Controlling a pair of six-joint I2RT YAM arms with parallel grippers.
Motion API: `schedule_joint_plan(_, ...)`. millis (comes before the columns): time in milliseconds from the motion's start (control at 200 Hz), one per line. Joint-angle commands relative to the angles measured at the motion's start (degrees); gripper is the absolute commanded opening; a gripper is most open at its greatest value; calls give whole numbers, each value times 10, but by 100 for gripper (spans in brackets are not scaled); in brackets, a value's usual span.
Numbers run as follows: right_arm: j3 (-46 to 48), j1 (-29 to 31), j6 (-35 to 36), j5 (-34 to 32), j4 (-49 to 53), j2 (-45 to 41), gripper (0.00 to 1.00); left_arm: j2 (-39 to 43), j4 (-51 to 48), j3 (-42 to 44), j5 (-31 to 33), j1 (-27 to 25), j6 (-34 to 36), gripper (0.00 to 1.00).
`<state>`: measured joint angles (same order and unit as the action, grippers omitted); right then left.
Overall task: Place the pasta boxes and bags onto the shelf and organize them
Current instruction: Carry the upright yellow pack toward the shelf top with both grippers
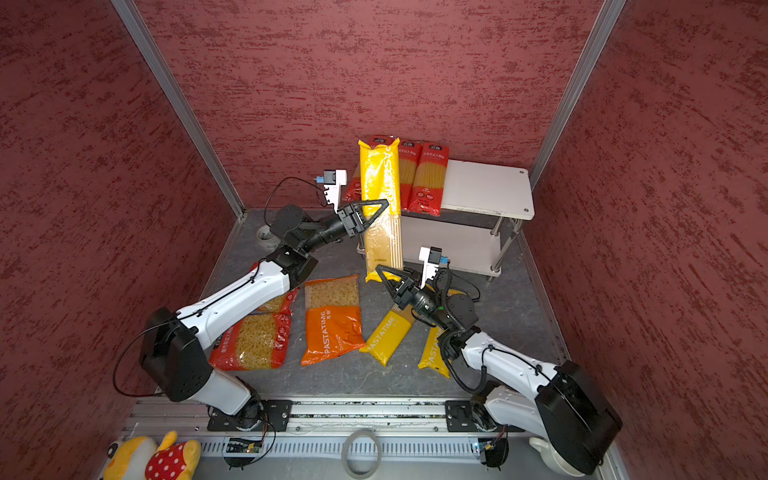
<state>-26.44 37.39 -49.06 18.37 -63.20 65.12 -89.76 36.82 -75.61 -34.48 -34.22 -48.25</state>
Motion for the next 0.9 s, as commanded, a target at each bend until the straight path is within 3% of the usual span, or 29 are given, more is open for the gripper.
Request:
schedule_joint_plan(0,-20,-16,4,-13,-59,-12,9,-13,20,-47,15,-3,-5,29)
schedule_joint_plan(90,-26,-30,2,-13,-51,-20,7,-28,5,-67,19,-2,-10,40)
schedule_joint_plan(441,-81,-85,-17,2,20,-57,0,-66,-59,-127,19,-10,-4,61)
schedule_joint_plan(646,-146,-150,-49,41,94,-69,0,-78,-76,-139,13,-10,-4,67)
schedule_joint_plan(897,-269,-233,-47,89,317,-84,0,-66,-71,-115,13,-2,-5,69)
